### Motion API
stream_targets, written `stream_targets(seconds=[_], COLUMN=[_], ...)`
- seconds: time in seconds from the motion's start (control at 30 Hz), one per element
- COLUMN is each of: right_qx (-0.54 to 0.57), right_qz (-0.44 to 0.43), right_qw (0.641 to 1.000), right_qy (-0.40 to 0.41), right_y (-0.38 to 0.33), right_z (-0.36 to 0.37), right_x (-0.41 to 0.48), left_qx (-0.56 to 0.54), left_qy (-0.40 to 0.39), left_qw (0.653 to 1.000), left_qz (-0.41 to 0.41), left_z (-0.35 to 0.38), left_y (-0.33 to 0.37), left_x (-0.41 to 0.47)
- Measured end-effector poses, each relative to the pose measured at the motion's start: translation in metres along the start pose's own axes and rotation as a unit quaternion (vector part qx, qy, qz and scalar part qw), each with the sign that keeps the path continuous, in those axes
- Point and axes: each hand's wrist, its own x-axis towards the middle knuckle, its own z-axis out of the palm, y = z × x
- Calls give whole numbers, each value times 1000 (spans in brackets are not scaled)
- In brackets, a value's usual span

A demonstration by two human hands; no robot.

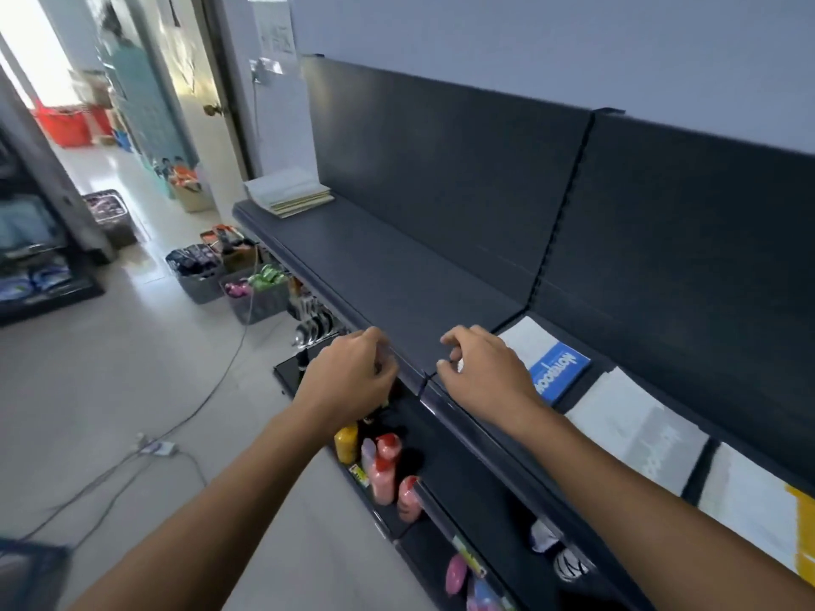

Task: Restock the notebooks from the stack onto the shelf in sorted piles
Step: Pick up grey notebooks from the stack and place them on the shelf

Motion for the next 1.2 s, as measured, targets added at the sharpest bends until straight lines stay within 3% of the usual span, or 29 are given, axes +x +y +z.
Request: stream_targets(seconds=[0.77, 1.2], right_qx=[33, 22], right_qz=[-116, -53], right_qw=[991, 998], right_qy=[-58, -36], right_y=[-163, -266], right_z=[148, 230], right_x=[361, 505], left_qx=[5, 12], left_qy=[54, 29], left_qw=[989, 997], left_qz=[-138, -64], left_z=[-83, -129], left_y=[-277, -452], left_x=[225, 357])
